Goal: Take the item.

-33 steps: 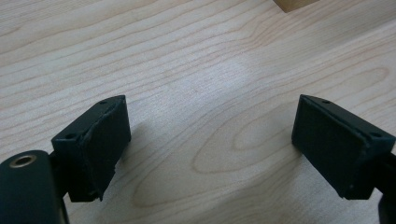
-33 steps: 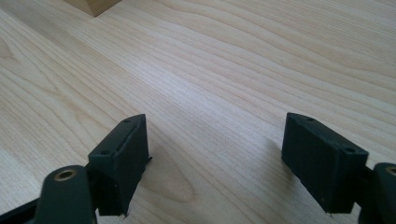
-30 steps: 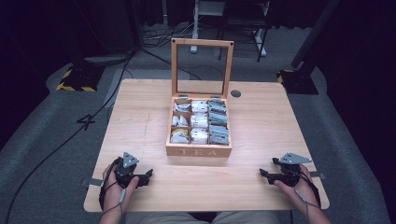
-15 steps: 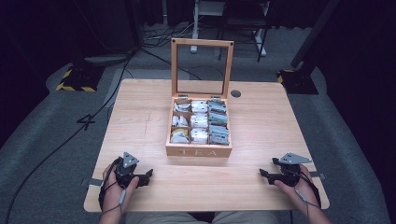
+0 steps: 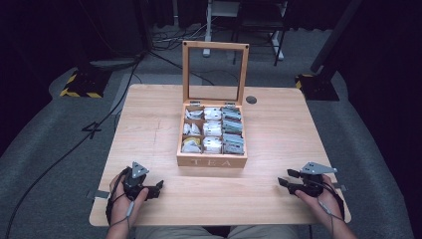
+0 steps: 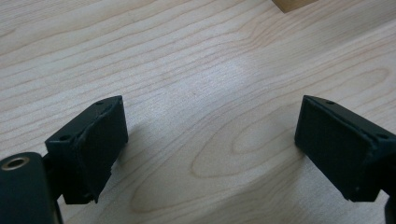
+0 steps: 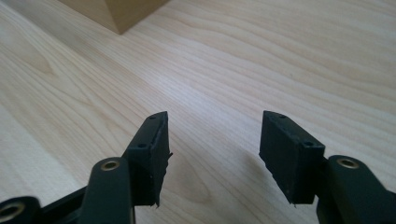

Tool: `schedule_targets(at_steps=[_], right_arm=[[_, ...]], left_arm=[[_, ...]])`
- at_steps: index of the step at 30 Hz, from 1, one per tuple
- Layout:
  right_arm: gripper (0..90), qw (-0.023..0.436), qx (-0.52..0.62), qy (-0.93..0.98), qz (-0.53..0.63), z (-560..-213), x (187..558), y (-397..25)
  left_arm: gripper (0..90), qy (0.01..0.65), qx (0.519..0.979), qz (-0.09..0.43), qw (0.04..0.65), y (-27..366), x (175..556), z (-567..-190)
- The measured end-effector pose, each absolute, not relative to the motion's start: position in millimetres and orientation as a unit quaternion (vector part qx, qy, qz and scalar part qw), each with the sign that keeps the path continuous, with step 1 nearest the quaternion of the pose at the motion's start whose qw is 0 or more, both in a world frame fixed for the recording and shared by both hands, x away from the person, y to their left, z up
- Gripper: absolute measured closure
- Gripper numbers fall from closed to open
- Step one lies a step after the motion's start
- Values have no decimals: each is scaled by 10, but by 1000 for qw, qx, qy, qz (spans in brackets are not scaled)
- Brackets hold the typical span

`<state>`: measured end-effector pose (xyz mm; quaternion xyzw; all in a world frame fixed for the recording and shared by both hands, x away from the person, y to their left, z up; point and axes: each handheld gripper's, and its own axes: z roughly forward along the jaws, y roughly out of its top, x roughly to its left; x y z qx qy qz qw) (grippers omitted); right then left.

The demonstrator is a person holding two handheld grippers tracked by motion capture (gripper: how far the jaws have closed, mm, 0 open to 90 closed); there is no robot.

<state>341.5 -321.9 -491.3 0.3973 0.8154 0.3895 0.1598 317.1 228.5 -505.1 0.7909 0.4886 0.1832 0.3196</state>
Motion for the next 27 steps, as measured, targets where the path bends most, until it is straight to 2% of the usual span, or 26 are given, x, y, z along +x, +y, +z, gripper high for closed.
schedule_targets(at_steps=[13, 27], right_arm=[[481, 158, 372, 810, 425, -4324, 3579, -3154], [514, 153, 316, 830, 435, -3860, 3865, -2792]], left_arm=[[93, 487, 793, 180, 319, 2282, 3171, -5052], [91, 488, 792, 182, 319, 2281, 3172, -5052]])
